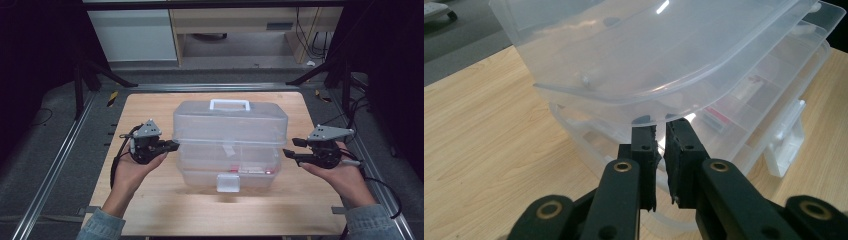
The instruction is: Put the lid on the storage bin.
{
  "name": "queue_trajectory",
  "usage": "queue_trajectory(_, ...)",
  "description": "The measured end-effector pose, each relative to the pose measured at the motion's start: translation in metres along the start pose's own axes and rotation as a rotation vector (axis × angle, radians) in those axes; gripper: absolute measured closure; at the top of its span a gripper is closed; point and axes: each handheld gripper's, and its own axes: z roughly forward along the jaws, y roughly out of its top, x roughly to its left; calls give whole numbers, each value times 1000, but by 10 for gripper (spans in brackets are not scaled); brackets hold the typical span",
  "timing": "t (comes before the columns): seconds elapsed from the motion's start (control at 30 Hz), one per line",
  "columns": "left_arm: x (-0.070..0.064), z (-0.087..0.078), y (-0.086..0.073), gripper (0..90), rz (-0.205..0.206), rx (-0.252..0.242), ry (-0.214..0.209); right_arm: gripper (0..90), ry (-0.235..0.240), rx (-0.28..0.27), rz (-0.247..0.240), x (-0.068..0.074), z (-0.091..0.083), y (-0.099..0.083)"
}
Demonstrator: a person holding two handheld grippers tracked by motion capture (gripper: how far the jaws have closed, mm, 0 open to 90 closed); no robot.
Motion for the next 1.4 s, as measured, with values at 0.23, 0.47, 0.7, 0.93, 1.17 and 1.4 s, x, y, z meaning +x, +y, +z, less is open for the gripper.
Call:
queue_trajectory(0.23, -1, -1, -8, 824, -3, 12, 1, 469, -13, 8, 12, -2, 0, -5)
queue_trajectory(0.47, 0, 0, -19, 822, -19, 17, -1, 461, -35, 17, 35, -6, 0, -11)
queue_trajectory(0.7, -2, 2, -29, 810, -19, 40, -5, 449, -40, 28, 46, -7, 2, -16)
queue_trajectory(0.93, 0, 3, -40, 796, -28, 68, 2, 441, -43, 39, 52, -7, 4, -20)
queue_trajectory(1.17, 9, 3, -51, 731, -72, 61, 21, 432, -42, 46, 60, -7, 5, -23)
queue_trajectory(1.4, 13, -1, -51, 631, -56, 63, 82, 407, -58, 54, 68, -10, 5, -27)
